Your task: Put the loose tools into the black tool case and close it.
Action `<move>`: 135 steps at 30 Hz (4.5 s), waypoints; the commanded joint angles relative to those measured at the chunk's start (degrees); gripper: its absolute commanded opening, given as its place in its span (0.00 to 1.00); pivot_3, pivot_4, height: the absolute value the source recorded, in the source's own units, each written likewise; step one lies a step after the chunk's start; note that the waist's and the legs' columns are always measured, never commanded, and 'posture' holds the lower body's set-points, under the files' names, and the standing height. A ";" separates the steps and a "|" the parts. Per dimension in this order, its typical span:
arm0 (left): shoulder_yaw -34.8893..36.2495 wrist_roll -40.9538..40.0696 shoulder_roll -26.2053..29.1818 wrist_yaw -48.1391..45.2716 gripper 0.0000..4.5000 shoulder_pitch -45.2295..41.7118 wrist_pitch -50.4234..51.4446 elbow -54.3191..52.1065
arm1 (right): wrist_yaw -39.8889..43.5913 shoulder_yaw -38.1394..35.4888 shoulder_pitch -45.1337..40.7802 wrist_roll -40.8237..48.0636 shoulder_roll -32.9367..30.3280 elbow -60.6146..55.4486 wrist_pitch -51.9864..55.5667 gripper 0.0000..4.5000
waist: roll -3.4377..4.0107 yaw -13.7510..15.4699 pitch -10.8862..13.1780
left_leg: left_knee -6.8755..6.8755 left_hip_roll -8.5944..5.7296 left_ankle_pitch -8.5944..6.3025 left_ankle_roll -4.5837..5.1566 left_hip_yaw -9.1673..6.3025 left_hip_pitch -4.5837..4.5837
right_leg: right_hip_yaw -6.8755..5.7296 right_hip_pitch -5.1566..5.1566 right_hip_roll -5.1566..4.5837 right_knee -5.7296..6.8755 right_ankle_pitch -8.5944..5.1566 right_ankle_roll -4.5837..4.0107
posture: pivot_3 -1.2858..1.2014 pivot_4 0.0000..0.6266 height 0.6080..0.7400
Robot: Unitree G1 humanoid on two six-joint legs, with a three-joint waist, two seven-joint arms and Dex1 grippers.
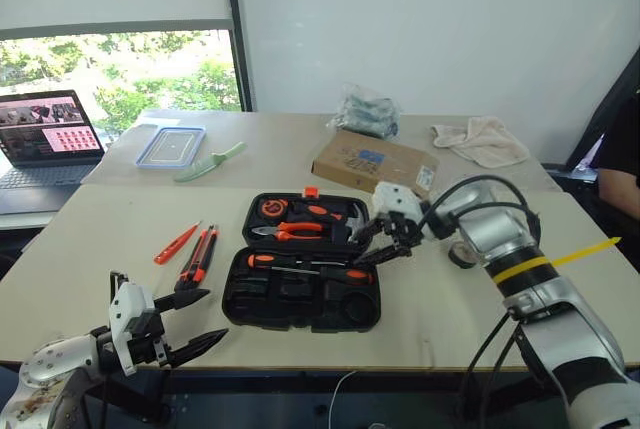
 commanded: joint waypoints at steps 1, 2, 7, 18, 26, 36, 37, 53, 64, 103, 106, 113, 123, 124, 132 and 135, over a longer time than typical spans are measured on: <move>0.90 0.14 0.17 -0.60 1.00 -0.56 -1.71 0.48 | -3.15 0.83 1.15 -1.06 2.96 -1.23 -0.87 0.30 | 0.00 -0.07 0.00 | 0.00 0.01 0.00 -0.01 0.00 -0.01 | 0.00 -0.01 0.00 0.01 0.00 0.00 | 0.52 0.24 1.00; 0.91 0.18 0.18 -0.65 1.00 -0.60 -1.81 0.67 | -4.15 1.10 1.52 -1.65 3.73 -0.95 -1.18 0.24 | 0.00 -0.07 0.00 | 0.00 0.01 0.00 -0.01 0.00 -0.01 | 0.00 -0.02 0.00 0.02 0.00 0.00 | 0.52 0.24 1.00; 0.78 0.43 0.27 -0.80 1.00 -0.81 -1.89 1.19 | -6.92 2.21 2.66 -3.64 6.03 0.04 -1.54 0.00 | 0.01 0.07 0.00 | 0.01 -0.04 0.01 -0.02 0.01 -0.09 | -0.01 -0.08 -0.05 0.03 0.00 0.00 | 0.52 0.24 1.00; 1.35 0.37 1.03 0.47 1.00 0.22 -0.16 -1.30 | -8.39 5.93 5.21 -7.13 8.44 1.60 -2.37 0.00 | 0.01 -0.20 0.00 | 0.00 -0.03 0.01 -0.04 0.01 0.00 | -0.02 0.00 -0.02 0.03 0.00 0.00 | 0.52 0.24 1.00; 2.16 0.79 1.55 3.67 1.00 1.79 1.64 -2.97 | -12.33 6.34 6.32 -9.72 10.93 2.76 -4.07 0.00 | -0.02 -1.52 -0.03 | -0.04 0.08 0.01 -0.06 0.03 0.31 | 0.04 0.13 0.02 0.21 -0.03 -0.09 | 0.52 0.24 1.00; 17.05 -2.50 -1.36 6.31 1.00 10.38 -1.82 4.60 | -6.27 -15.43 20.00 13.07 2.85 -15.63 -7.29 0.48 | 0.02 -0.74 0.01 | -0.05 0.18 0.00 -0.06 0.00 0.07 | -0.02 -0.20 0.00 0.48 -0.13 -0.33 | 0.52 0.24 1.00; 18.93 -2.37 -1.81 7.27 1.00 11.08 -2.29 6.61 | -6.97 -17.91 22.61 14.92 2.26 -17.43 -8.39 0.55 | 0.01 -0.52 0.01 | -0.06 0.18 -0.01 -0.04 0.01 0.08 | -0.03 -0.17 -0.01 0.39 -0.13 -0.32 | 0.52 0.24 1.00; 11.05 0.74 7.69 21.07 1.00 -17.39 20.44 17.99 | -22.75 -32.59 41.43 22.91 3.57 -30.74 -16.16 0.99 | -0.30 1.37 0.12 | -0.02 0.37 0.00 -0.06 -0.03 0.40 | -0.13 0.15 0.21 0.42 -0.06 -0.41 | 0.52 0.24 1.00; -13.21 21.56 7.40 21.01 0.94 -53.74 20.60 53.81 | -26.24 -30.51 40.71 23.05 3.51 -34.19 -15.42 1.00 | -0.40 -0.15 0.15 | -0.16 -0.14 0.25 -0.41 0.09 0.22 | 0.06 0.00 0.24 0.63 -0.17 -0.24 | 0.52 0.24 1.00; -30.99 24.94 0.86 -17.30 0.11 -50.04 4.97 21.56 | -28.92 -30.64 49.87 25.84 -1.32 -41.14 -13.50 1.00 | -0.80 0.65 0.38 | 0.20 -0.19 -0.14 0.26 -0.08 0.10 | 0.14 0.01 0.14 0.62 -0.29 -0.05 | 0.52 0.24 1.00; -32.78 27.78 -0.08 -15.57 0.11 -51.15 4.37 23.84 | -29.24 -30.58 50.62 25.78 -1.21 -41.69 -13.59 1.00 | -0.80 0.88 0.38 | 0.22 -0.19 -0.15 0.28 -0.09 0.12 | 0.13 0.02 0.11 0.63 -0.29 -0.05 | 0.52 0.24 1.00; -34.61 30.27 0.59 -15.55 0.11 -50.43 4.88 23.51 | -29.81 -30.69 51.59 25.77 -1.11 -42.23 -13.80 1.00 | -0.80 1.30 0.38 | 0.27 -0.20 -0.17 0.32 -0.09 0.13 | 0.14 0.05 0.09 0.64 -0.29 -0.04 | 0.52 0.24 1.00; -38.43 35.12 0.82 -15.72 0.11 -51.09 1.95 23.89 | -29.65 -30.46 50.90 25.69 -1.39 -41.48 -14.12 1.00 | -0.77 1.36 0.36 | 0.26 -0.21 -0.18 0.33 -0.08 0.37 | 0.17 0.22 0.09 0.67 -0.29 -0.05 | 0.52 0.24 1.00; -38.60 35.48 0.87 -15.69 0.11 -51.15 1.51 24.01 | -29.62 -30.50 50.78 25.71 -1.41 -41.37 -14.13 1.00 | -0.77 1.32 0.36 | 0.25 -0.20 -0.18 0.33 -0.08 0.38 | 0.19 0.23 0.10 0.67 -0.29 -0.05 | 0.52 0.24 1.00; -37.58 34.22 0.48 -15.83 0.11 -51.09 3.17 23.73 | -29.03 -30.31 49.94 25.33 -1.22 -39.94 -14.73 1.00 | -0.73 1.15 0.34 | 0.23 -0.19 -0.18 0.33 -0.07 0.48 | 0.23 0.25 0.11 0.71 -0.29 -0.05 | 0.52 0.24 1.00; -36.14 32.48 -0.13 -15.27 0.11 -50.71 3.72 22.74 | -28.89 -30.13 49.75 25.17 -1.01 -39.51 -14.93 1.00 | -0.73 1.07 0.34 | 0.23 -0.19 -0.18 0.33 -0.06 0.48 | 0.24 0.25 0.11 0.72 -0.29 -0.06 | 0.52 0.24 1.00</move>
